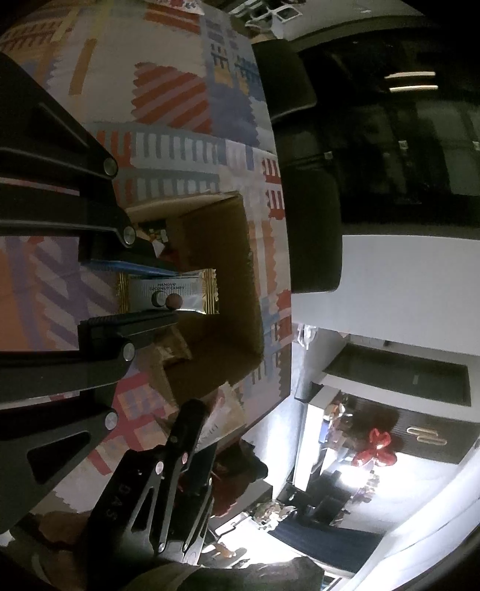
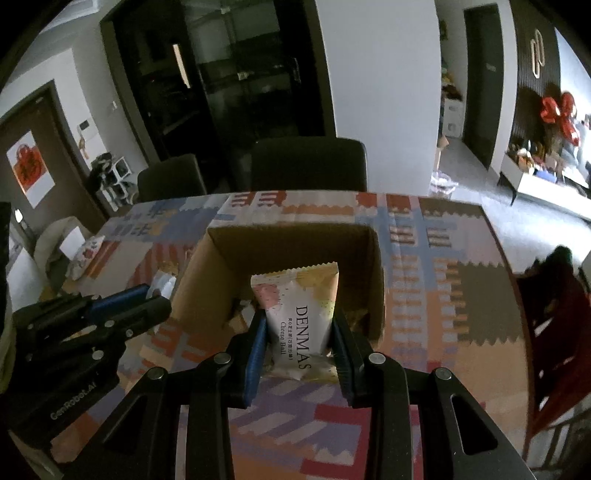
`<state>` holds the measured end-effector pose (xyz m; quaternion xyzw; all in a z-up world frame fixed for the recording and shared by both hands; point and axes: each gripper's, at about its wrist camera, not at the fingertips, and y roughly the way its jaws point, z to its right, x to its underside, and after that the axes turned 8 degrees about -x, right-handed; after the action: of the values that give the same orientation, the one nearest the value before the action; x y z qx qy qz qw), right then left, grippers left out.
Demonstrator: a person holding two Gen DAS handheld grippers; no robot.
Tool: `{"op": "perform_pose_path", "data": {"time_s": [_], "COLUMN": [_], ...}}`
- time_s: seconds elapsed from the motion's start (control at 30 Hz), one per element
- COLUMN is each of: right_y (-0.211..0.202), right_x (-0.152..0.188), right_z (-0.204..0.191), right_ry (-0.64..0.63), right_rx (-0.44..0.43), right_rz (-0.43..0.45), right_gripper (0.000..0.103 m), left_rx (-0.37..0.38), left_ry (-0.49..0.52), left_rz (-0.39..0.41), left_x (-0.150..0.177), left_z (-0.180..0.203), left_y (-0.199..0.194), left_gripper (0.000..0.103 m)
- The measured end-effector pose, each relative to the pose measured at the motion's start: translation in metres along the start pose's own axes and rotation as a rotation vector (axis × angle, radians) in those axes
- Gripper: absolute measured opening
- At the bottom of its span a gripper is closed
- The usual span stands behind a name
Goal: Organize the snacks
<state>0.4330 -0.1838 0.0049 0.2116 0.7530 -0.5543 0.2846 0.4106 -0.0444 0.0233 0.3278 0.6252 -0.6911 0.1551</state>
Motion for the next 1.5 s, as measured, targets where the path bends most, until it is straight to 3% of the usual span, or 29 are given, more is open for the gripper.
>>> {"op": "perform_pose_path", "data": {"time_s": [0.43, 0.47, 0.5, 0.57, 0.63, 0.7, 0.83, 1.03, 1.23, 1.5], "right_y": [0.034, 0.037, 0.040, 0.046, 0.049, 0.048, 0.039, 0.011, -0.028, -0.076], "right_x": [-0.032, -0.034, -0.036, -0.038, -0.037, -0.034, -0.020, 0.007, 0.040, 0.083], "right_z": [0.009, 0.011, 0.013, 0.015, 0.019, 0.020, 0.015, 0.001, -0.013, -0.031], "right_ry": [-0.028, -0.023, -0.023, -0.025, -0.012, -0.005, 0.007, 0.026, 0.089, 0.094], "right_rx": [0.004, 0.002, -0.001, 0.022, 0.049, 0.063, 0.091, 0.140, 0.191, 0.227], "right_rz": [-0.041, -0.043, -0.042, -0.054, -0.058, -0.054, -0.036, 0.013, 0.077, 0.148], "right_gripper": [0.035, 0.035, 0.035, 0.049, 0.058, 0.058, 0.066, 0.071, 0.072, 0.081], "left_rx": [-0.016, -0.032, -0.048, -0.072, -0.096, -0.140, -0.177, -0.259, -0.216, -0.210], "left_ry": [-0.022, -0.026, -0.030, -0.050, -0.052, -0.030, 0.008, 0.048, 0.037, 0.025], "left_rz": [-0.072, -0.073, -0.077, -0.085, -0.081, -0.071, -0.046, 0.054, 0.102, 0.191], "left_x": [-0.029, -0.030, -0.032, -0.032, -0.030, -0.025, -0.012, 0.012, 0.039, 0.081], "left_z": [-0.007, -0.008, -0.008, -0.013, -0.016, -0.016, -0.016, -0.017, -0.017, -0.009], "left_y": [0.037, 0.040, 0.043, 0.047, 0.048, 0.045, 0.037, 0.007, -0.027, -0.080], "left_gripper": [0.021, 0.027, 0.043, 0.060, 0.060, 0.061, 0.067, 0.081, 0.084, 0.091]}}
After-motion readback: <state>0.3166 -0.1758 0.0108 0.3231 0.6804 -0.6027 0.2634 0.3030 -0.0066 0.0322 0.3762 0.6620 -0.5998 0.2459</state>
